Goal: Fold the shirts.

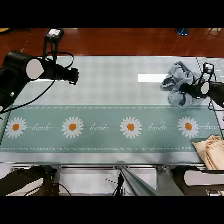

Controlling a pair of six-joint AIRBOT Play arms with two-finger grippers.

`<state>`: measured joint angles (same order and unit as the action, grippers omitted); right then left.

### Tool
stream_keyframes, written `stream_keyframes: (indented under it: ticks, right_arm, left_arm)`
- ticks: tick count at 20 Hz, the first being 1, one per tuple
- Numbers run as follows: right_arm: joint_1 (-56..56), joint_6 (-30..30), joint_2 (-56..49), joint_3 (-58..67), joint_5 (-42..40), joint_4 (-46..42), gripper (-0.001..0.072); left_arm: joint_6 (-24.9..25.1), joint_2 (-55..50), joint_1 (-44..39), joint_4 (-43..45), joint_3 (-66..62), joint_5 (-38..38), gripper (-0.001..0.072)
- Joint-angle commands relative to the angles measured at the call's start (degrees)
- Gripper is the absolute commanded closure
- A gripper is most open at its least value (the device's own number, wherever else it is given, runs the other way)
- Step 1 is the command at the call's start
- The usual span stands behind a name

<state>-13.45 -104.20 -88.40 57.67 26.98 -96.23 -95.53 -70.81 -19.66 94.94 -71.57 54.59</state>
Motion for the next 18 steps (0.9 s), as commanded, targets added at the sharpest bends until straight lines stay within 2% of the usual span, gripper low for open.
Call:
stream_keyframes:
  ticks: [1,2,4,7,12,16,18]
  right_arm:
    - [0.1,-0.1,-1.7,0.6,-1.3,0.3,0.0631]
    - [0.1,-0.1,-0.5,1.6,-1.0,0.4,0.0684]
    - [0.1,1.7,4.0,4.5,-0.3,0.7,0.0686]
    - [0.1,8.0,14.9,9.4,0.0,4.8,0.0687]
    - [0.1,18.2,35.8,16.6,0.9,18.8,0.0686]
    - [0.1,26.2,47.1,23.0,11.1,32.1,0.0686]
    - [0.1,28.5,50.4,25.7,13.5,38.4,0.0686]
  left_arm:
    - [0.1,0.1,0.0,0.0,-0.1,0.1,-0.0003]
    - [0.0,0.3,0.0,0.0,-0.3,0.1,-0.0003]
    - [0.1,1.2,0.0,0.0,-2.4,0.8,-0.0002]
    - [0.3,3.5,0.0,0.0,-9.2,4.0,-0.0002]
    - [0.3,10.2,0.0,0.0,-23.0,9.1,-0.0002]
    - [0.3,18.9,0.0,0.0,-28.1,10.3,-0.0002]
    - [0.2,23.3,0.0,0.0,-28.1,11.5,-0.0002]
